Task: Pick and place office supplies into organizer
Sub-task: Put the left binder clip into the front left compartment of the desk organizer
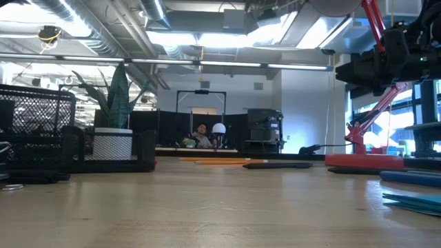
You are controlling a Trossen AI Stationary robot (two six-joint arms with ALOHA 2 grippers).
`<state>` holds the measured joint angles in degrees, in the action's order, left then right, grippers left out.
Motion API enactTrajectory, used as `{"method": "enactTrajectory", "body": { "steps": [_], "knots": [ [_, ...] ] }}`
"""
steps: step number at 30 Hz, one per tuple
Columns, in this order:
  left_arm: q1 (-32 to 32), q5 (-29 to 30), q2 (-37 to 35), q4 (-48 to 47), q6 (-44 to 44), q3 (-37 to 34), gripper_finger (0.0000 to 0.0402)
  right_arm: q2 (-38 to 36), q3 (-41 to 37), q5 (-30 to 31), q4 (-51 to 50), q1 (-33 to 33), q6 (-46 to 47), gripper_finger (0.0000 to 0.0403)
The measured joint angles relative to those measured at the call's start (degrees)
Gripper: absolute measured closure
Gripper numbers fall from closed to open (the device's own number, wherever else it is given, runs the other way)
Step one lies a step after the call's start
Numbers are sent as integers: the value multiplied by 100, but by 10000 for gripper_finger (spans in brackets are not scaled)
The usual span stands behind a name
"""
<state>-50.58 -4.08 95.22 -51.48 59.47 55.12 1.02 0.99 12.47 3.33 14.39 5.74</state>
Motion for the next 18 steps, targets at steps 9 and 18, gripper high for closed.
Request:
{"method": "enactTrajectory", "body": {
  "steps": [9, 18],
  "knots": [
    [-38, 251, 9, 53, 197, -3, 285, -1, -1, -2, -1, 0, 2, 249],
    [-38, 240, 9, 59, 262, -3, 295, -2, 0, -2, -1, -1, 2, 249]
  ]
}}
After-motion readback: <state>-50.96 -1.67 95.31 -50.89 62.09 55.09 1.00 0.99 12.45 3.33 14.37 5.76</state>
